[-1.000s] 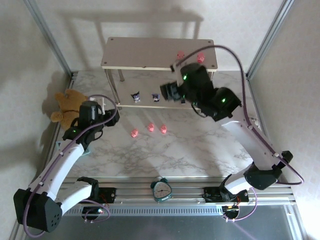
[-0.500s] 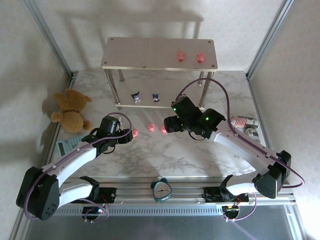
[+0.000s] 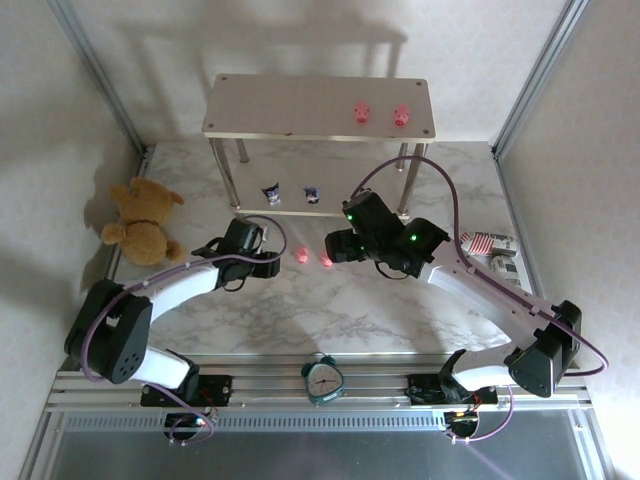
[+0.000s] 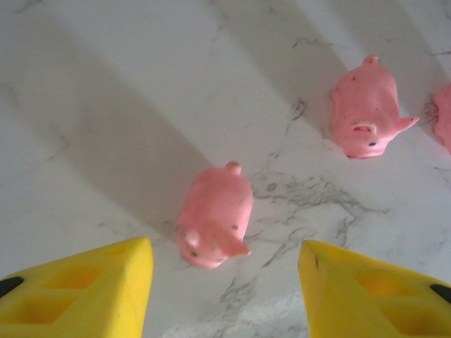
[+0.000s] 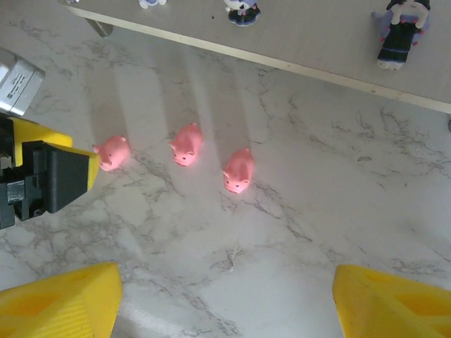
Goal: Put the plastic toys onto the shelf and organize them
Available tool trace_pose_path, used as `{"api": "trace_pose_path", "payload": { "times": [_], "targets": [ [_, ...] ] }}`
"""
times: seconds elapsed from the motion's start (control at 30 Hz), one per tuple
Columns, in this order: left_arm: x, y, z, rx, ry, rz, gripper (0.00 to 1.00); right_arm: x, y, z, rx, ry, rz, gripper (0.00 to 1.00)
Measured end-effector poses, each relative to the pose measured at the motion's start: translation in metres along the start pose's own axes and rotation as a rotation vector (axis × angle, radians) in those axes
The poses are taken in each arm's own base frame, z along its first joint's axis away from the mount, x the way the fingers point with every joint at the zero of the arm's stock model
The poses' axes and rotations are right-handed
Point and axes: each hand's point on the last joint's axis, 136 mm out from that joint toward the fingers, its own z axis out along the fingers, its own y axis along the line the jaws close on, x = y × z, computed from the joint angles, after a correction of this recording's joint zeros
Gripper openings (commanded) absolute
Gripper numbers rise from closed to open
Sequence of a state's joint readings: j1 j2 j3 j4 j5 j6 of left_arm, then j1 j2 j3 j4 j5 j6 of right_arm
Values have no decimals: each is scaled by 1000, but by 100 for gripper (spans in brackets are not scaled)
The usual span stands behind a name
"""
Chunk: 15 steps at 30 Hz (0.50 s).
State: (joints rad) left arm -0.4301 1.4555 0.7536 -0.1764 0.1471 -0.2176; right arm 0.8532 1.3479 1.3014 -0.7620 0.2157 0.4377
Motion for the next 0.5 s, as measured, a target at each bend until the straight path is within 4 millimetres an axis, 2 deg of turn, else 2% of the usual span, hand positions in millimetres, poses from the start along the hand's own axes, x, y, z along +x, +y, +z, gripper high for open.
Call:
{"api": "trace_pose_path", "payload": {
  "times": [0.23, 0.5],
  "targets": [
    [0, 7, 14, -51, 38, 49, 57, 2, -14, 2, 20, 0, 26, 80],
    [3, 11, 21, -84, 81, 87, 56, -2, -21, 1, 23, -14, 49, 80]
  ]
}}
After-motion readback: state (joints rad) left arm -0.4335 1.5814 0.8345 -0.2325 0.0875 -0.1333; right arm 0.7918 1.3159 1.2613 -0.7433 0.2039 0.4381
